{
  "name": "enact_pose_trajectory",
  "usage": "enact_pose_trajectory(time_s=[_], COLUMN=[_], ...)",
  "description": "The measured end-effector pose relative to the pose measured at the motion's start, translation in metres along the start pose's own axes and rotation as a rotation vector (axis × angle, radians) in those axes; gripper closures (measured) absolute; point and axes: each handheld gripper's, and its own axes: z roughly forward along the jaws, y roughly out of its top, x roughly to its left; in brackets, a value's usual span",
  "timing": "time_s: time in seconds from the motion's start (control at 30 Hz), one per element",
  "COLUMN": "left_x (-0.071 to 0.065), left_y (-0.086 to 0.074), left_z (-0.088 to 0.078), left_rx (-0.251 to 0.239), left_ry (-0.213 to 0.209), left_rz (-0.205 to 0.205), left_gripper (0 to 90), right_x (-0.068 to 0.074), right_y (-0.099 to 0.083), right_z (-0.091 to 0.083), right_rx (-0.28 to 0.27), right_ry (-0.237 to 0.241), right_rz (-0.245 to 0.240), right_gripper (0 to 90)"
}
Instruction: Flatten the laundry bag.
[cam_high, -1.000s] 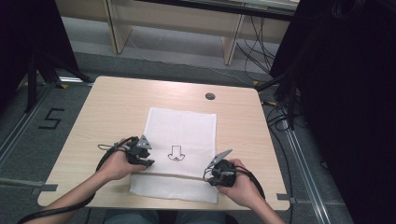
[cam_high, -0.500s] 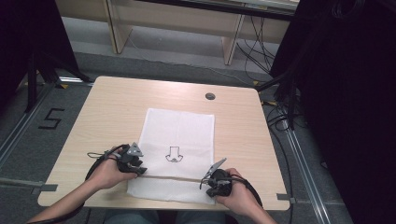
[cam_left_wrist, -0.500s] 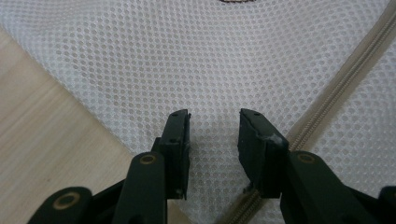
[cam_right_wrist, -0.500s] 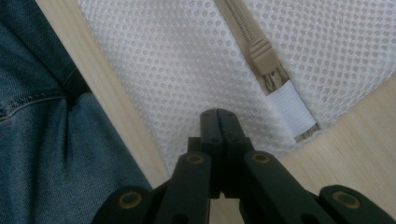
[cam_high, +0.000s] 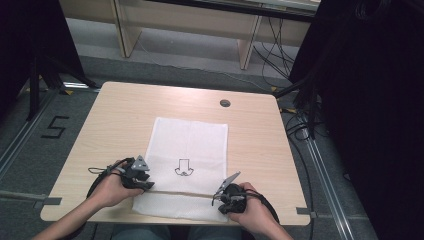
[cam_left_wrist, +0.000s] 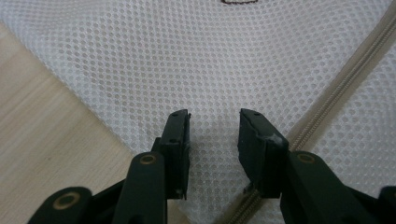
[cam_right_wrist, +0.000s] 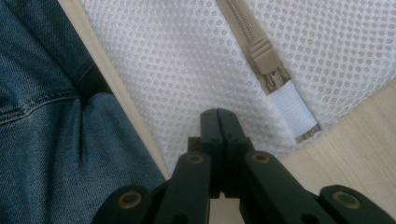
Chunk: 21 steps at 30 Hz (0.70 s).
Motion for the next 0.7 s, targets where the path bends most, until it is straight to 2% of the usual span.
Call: enact_pose_trajectory(time_s=[0.4,0.47,0.5,0.57,0.6,0.63,0.67,0.7], left_x=[-0.001,-0.001,-0.001,-0.001,-0.001,-0.001,-0.002,-0.002], left_y=[0.0,0.001,0.002,0.005,0.006,0.007,0.008,0.01], left_z=[0.0,0.0,-0.002,-0.004,-0.005,-0.006,-0.007,-0.008], left_rx=[-0.002,-0.001,-0.02,-0.07,-0.088,-0.117,-0.135,-0.152], left_ry=[0.01,0.014,0.012,0.001,0.002,0.004,-0.002,-0.009], left_rz=[0.006,0.021,0.044,0.037,0.038,0.042,0.043,0.052], left_gripper=[62.4,59.7,57.2,53.9,52.4,51.4,50.3,47.4], right_x=[-0.002,-0.003,-0.003,-0.005,-0.009,-0.013,-0.015,-0.02], right_y=[0.0,0.0,0.0,-0.001,-0.001,-0.002,-0.002,-0.004], right_z=[0.001,-0.001,-0.003,-0.011,-0.017,-0.019,-0.023,-0.025], right_rx=[-0.004,-0.007,-0.019,-0.065,-0.11,-0.145,-0.172,-0.195], right_ry=[0.008,0.016,0.013,-0.004,-0.011,-0.027,-0.031,-0.038], right_rz=[0.009,0.025,0.035,0.064,0.08,0.075,0.103,0.11], right_gripper=[90.0,85.1,83.1,79.4,75.7,73.3,72.7,70.1])
